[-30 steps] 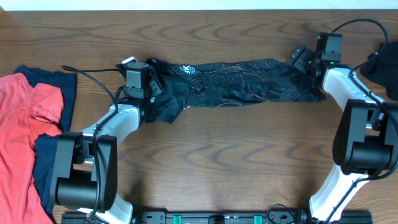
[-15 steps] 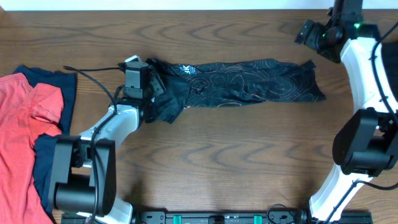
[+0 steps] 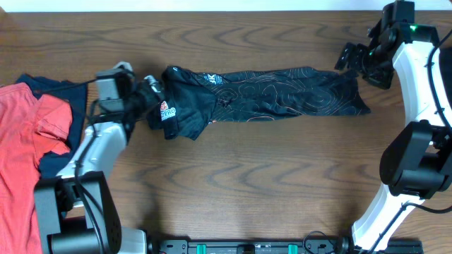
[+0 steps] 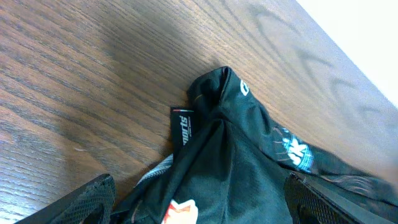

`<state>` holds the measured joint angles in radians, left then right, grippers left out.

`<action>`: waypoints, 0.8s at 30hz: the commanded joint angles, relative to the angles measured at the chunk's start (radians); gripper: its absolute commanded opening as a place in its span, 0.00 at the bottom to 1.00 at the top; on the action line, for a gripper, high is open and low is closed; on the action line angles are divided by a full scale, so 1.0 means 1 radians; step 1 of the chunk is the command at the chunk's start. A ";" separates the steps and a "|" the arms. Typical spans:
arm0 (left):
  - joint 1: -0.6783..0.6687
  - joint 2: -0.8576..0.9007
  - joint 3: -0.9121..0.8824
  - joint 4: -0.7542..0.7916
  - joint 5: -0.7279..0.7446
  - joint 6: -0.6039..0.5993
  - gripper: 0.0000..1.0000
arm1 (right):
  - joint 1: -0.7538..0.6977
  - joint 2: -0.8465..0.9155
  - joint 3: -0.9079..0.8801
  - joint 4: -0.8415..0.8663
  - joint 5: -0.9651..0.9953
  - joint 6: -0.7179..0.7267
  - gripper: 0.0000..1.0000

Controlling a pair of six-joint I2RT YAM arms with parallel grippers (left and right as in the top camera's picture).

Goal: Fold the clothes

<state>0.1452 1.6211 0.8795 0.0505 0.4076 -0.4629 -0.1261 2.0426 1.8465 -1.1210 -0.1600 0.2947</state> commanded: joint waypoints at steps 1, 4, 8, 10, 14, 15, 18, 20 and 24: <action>0.065 -0.003 0.017 0.003 0.279 0.021 0.88 | 0.022 0.011 0.006 -0.018 -0.043 -0.042 0.99; 0.101 0.000 0.017 -0.011 0.326 0.020 0.88 | 0.035 0.011 0.006 -0.033 -0.043 -0.043 0.99; 0.114 0.000 0.017 -0.037 0.352 0.021 0.88 | 0.018 0.011 0.006 -0.054 -0.060 -0.045 0.99; 0.114 0.000 0.017 -0.047 0.353 0.021 0.88 | -0.010 0.013 0.006 -0.052 -0.119 -0.087 0.99; 0.114 0.000 0.017 -0.068 0.389 0.022 0.89 | -0.071 0.029 0.005 -0.062 -0.187 -0.140 0.99; 0.114 0.000 0.017 -0.075 0.397 0.021 0.88 | -0.090 0.039 0.005 -0.065 -0.188 -0.141 0.99; 0.114 0.000 0.017 -0.096 0.397 0.021 0.89 | -0.134 0.090 0.005 -0.073 -0.204 -0.144 0.99; 0.114 0.000 0.017 -0.103 0.414 0.021 0.89 | -0.154 0.135 0.005 -0.084 -0.211 -0.148 0.99; 0.114 0.000 0.017 -0.102 0.470 0.021 0.89 | -0.172 0.231 0.005 -0.094 -0.233 -0.168 0.99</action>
<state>0.2546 1.6211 0.8795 -0.0483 0.8146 -0.4625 -0.2939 2.2055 1.8469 -1.2098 -0.3473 0.1654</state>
